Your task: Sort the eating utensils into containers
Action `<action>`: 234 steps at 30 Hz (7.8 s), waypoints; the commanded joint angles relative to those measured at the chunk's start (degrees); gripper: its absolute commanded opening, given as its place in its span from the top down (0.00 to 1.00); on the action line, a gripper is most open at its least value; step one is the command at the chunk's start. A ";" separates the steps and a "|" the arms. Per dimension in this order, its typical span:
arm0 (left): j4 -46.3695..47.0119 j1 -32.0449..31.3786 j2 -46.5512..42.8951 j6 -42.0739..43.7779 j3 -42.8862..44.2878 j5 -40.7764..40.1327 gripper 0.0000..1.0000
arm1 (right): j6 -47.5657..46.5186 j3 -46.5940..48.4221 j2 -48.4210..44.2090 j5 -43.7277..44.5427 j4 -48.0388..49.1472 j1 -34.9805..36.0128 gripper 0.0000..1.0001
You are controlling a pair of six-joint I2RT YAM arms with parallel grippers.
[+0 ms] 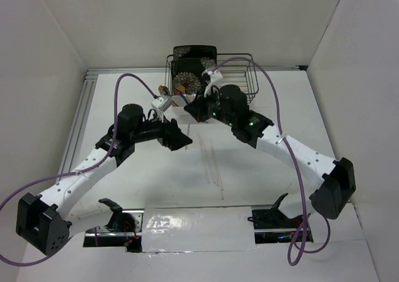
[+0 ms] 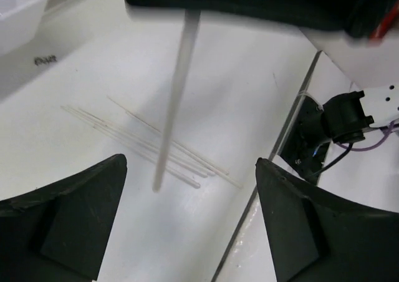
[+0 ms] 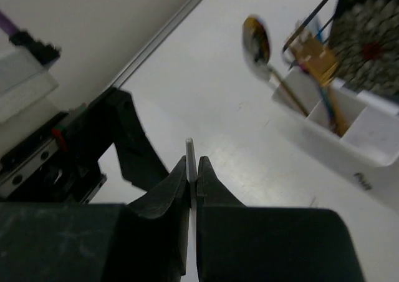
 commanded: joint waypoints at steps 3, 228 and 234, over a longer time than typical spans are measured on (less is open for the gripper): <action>-1.55 2.41 -1.39 -1.63 6.32 -4.51 0.00 | -13.46 12.79 1.34 8.78 -0.79 -5.99 1.00; -6.04 19.55 -10.71 -15.35 -0.18 6.90 0.12 | -13.76 14.39 21.03 3.51 34.80 -14.72 1.00; -7.62 23.77 -10.36 -12.99 0.00 9.63 0.12 | -15.59 10.27 22.97 2.99 40.86 -14.72 1.00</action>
